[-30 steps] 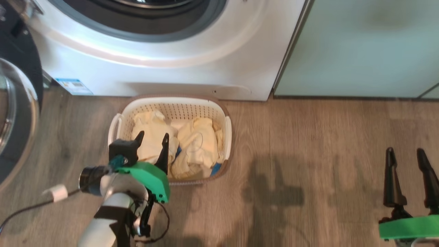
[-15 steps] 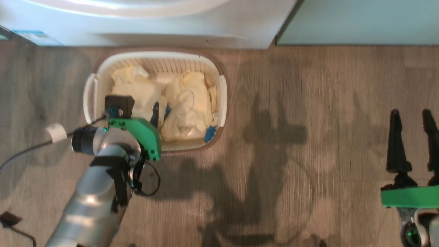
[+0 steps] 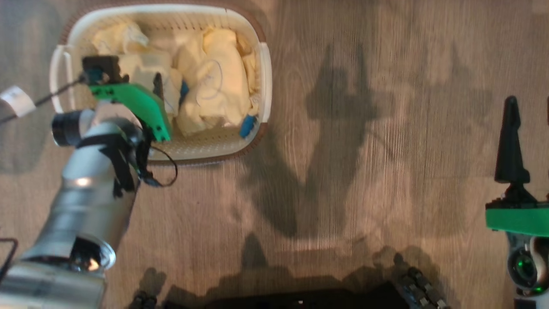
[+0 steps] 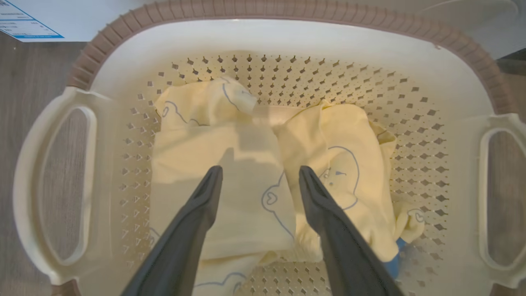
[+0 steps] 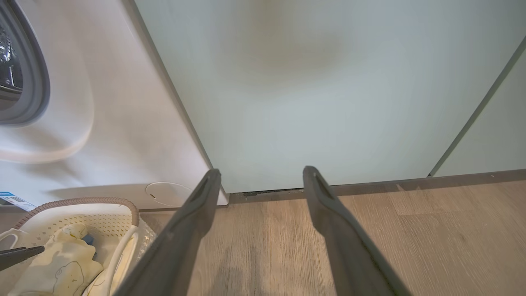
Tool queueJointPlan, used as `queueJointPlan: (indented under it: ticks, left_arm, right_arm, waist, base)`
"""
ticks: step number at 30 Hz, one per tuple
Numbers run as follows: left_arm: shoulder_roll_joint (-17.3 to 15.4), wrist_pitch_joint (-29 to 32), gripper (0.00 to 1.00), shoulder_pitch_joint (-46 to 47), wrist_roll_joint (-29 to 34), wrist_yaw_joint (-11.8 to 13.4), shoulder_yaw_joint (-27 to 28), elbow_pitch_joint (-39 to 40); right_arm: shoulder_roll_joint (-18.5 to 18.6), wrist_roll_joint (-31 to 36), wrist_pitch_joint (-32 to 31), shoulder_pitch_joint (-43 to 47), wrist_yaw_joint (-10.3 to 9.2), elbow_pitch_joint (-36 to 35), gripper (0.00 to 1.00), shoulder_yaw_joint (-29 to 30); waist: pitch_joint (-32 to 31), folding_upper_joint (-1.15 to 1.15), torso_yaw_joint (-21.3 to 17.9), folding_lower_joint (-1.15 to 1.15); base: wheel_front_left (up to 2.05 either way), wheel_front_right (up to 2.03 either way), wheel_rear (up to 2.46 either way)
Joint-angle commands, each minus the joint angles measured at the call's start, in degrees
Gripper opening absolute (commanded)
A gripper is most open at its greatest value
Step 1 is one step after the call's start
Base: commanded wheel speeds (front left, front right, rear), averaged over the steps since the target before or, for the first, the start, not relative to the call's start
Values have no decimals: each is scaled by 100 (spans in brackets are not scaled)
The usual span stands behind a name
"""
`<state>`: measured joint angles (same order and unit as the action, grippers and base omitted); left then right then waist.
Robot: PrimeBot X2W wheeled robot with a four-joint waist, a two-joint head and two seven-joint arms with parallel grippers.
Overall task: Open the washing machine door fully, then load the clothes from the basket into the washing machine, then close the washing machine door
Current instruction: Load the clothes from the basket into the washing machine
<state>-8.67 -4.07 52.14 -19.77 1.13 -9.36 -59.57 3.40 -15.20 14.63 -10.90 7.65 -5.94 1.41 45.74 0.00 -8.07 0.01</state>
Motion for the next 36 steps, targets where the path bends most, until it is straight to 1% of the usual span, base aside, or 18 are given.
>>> queueJointPlan:
  ticks: [1,9,20,21,23,24,30,36]
  left_arm:
    - [-274,-26,100,68,-45,-12,141,-40]
    - [-475,184,100,760,-241,-165,256,-716]
    - [-755,552,100,1194,-328,-176,260,-1193]
    - [-757,554,73,1210,-335,-174,256,-1210]
    - [-761,546,5,1233,-342,-175,242,-1240]
    - [-749,537,0,1239,-347,-166,236,-1252]
    - [-762,507,0,1261,-399,-178,224,-1314]
    - [-699,278,0,1249,-462,-248,217,-1337]
  right_arm:
    - [97,-58,36,33,-16,-184,100,-106]
    - [125,-166,37,-185,-16,-205,100,-242]
    - [129,-277,37,-287,-16,-204,100,-345]
    - [128,-281,37,-284,-16,-201,100,-340]
    - [124,-288,37,-280,-16,-200,100,-332]
    - [123,-289,37,-279,-16,-195,100,-330]
    - [124,-298,37,-331,-16,-192,100,-340]
    - [144,-293,37,-324,-16,-209,100,-243]
  waist:
    - [304,0,-104,-1]
    - [812,0,-257,-1]
    - [1189,0,-489,-1]
    - [1201,0,-492,-1]
    - [1217,0,-492,-1]
    - [1221,0,-489,-1]
    - [1213,0,-459,-1]
    - [1136,0,-327,-1]
  base:
    - [0,0,0]
    - [0,0,0]
    - [0,0,0]
    - [0,0,0]
    - [0,0,0]
    - [0,0,0]
    - [0,0,0]
    - [0,0,0]
